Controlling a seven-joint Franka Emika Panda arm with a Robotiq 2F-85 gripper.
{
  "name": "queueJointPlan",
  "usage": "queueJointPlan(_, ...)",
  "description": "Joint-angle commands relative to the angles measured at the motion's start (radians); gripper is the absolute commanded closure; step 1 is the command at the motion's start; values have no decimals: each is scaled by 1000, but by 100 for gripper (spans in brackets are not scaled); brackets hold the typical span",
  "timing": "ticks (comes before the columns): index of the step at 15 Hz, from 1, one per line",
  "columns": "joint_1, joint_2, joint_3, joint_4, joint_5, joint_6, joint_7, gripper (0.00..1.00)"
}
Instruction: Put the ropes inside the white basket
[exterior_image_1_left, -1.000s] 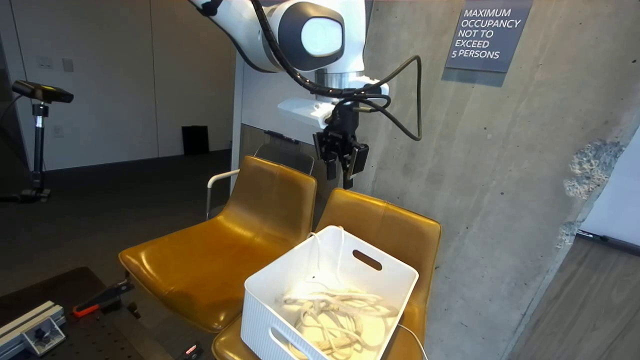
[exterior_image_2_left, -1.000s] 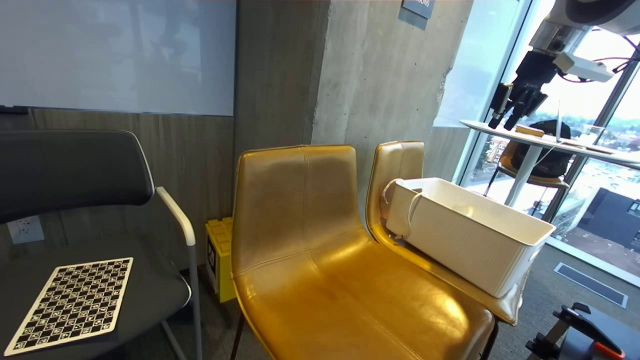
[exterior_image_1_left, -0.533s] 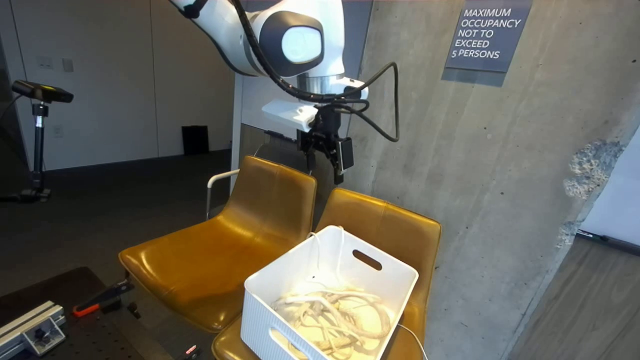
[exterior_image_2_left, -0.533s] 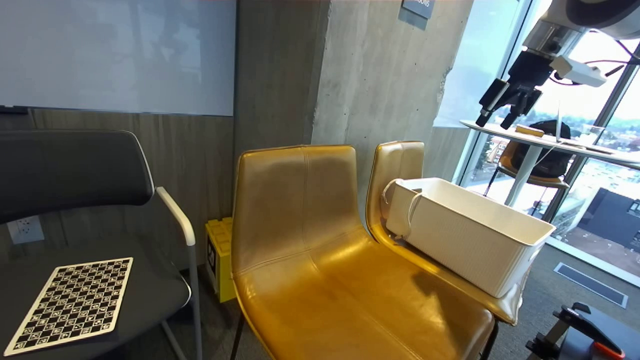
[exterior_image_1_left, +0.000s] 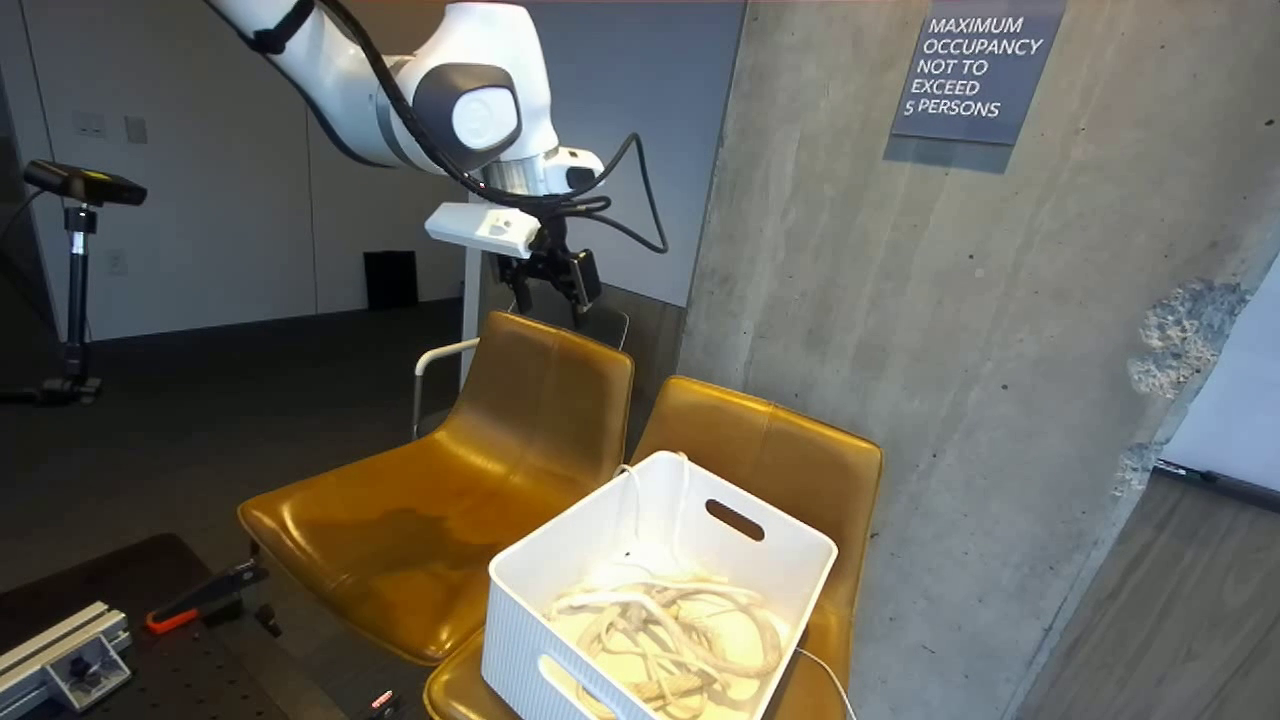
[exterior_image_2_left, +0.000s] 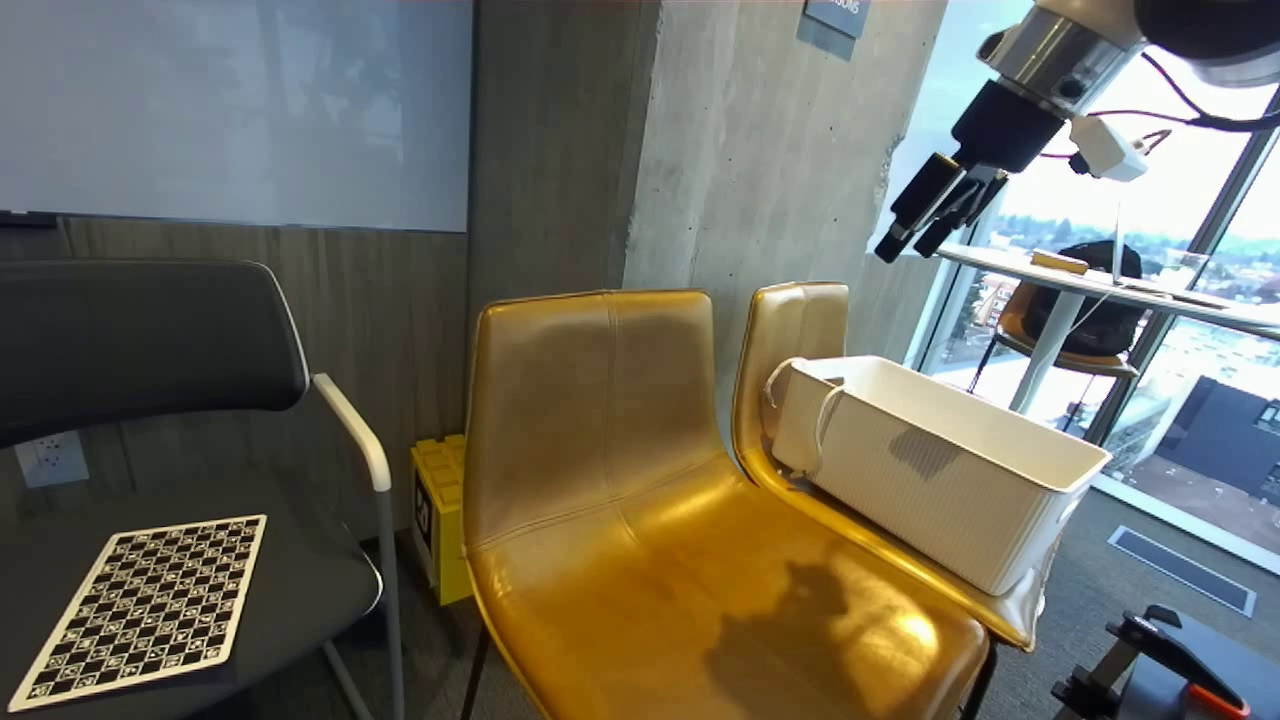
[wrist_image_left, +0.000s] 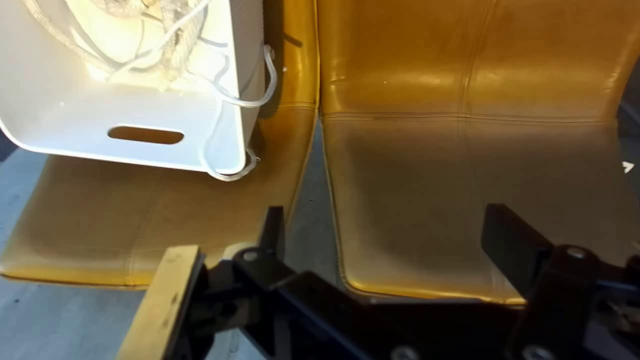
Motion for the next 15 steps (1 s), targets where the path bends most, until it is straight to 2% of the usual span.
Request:
queueJointPlan(1, 67, 65, 31, 77, -168, -5, 28, 0)
queueJointPlan(4, 138, 142, 33, 162, -386, -35, 102, 0)
queueJointPlan(8, 207, 280, 1, 283, -605, -92, 101, 0)
queueJointPlan(11, 210, 357, -23, 324, -715, -158, 69, 0)
queueJointPlan(15, 195, 427, -41, 341, -809, -269, -5, 0)
